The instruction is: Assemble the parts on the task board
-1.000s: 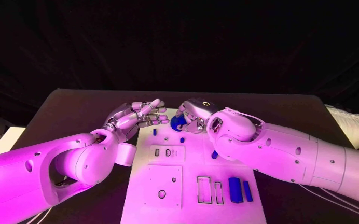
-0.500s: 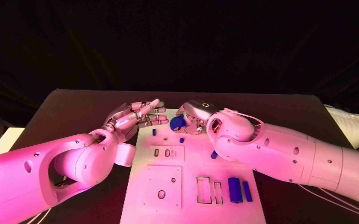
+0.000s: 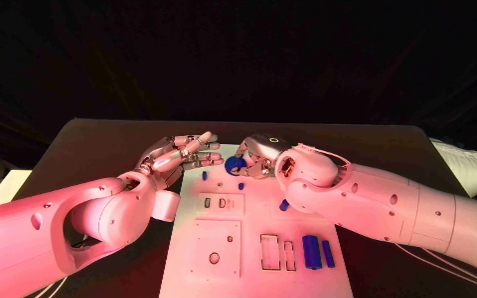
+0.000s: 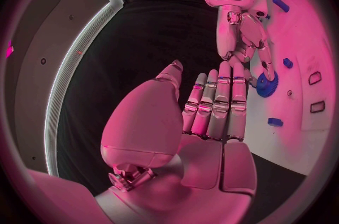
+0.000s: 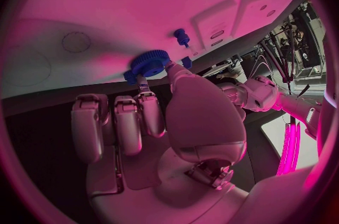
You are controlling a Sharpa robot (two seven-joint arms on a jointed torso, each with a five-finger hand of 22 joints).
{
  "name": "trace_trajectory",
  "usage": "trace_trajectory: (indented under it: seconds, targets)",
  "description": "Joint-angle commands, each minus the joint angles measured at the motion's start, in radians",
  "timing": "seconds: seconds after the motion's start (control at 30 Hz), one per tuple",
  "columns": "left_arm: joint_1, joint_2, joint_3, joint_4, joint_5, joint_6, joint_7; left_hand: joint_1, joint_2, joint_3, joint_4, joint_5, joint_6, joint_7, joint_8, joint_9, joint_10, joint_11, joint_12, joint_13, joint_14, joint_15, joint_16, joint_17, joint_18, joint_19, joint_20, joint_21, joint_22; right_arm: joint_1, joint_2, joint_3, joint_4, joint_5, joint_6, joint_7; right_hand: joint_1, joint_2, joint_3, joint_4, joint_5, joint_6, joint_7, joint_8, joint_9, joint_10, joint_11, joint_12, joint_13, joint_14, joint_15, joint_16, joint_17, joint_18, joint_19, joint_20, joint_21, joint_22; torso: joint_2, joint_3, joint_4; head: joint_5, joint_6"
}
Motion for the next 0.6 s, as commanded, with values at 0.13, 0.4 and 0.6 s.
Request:
trace_trajectory:
  seconds: [0.13, 0.4, 0.6]
  targets:
    - [0.001, -0.001, 0.001, 0.003, 0.001, 0.017, 0.004, 0.008, 0.006, 0.001, -0.008, -0.001, -0.003, 0.006, -0.005, 0.000, -0.006, 0.002, -0.005, 0.000, -0.006, 0.003, -0.008, 0.001, 0.012, 0.000, 0.004, -0.007, -0.002, -0.003, -0.007, -0.001, -0.002, 0.016, 0.003, -0.008, -0.007, 0.020, -0.006, -0.002, 0.014, 0.017, -0.005, 0.007, 0.003, 0.036, -0.010, 0.010, 0.163, 0.104, -0.006, 0.004, 0.263, -0.019, 0.035, -0.005, 0.000, 0.107, 0.000, 0.0001, 0.0006, -0.002, -0.002]
    - [0.001, -0.002, 0.001, 0.004, 0.001, 0.017, 0.004, 0.009, 0.007, 0.002, -0.008, -0.001, -0.003, 0.006, -0.005, 0.000, -0.006, 0.002, -0.005, 0.000, -0.006, 0.003, -0.008, 0.002, 0.012, 0.000, 0.004, -0.007, -0.002, -0.008, -0.021, -0.001, 0.009, 0.013, -0.085, 0.004, -0.007, 0.015, -0.011, -0.005, 0.016, 0.015, -0.005, 0.005, 0.001, 0.036, -0.011, 0.009, 0.163, 0.104, -0.007, 0.004, 0.263, -0.019, 0.035, -0.007, 0.001, 0.107, -0.001, 0.0000, 0.0003, -0.002, 0.001]
    - [0.001, -0.005, 0.001, 0.002, 0.001, 0.017, 0.004, 0.010, 0.008, 0.003, -0.009, -0.001, -0.003, 0.007, -0.005, 0.000, -0.007, 0.002, -0.005, 0.000, -0.006, 0.003, -0.008, 0.002, 0.012, 0.000, 0.004, -0.007, -0.002, -0.015, -0.049, 0.001, 0.026, 0.062, -0.150, 0.077, -0.002, -0.012, -0.027, -0.006, 0.019, 0.005, -0.003, -0.004, -0.002, 0.039, -0.009, 0.014, 0.166, 0.104, -0.006, 0.004, 0.263, -0.019, 0.036, -0.007, 0.001, 0.109, -0.001, 0.0010, -0.0017, -0.001, 0.006]
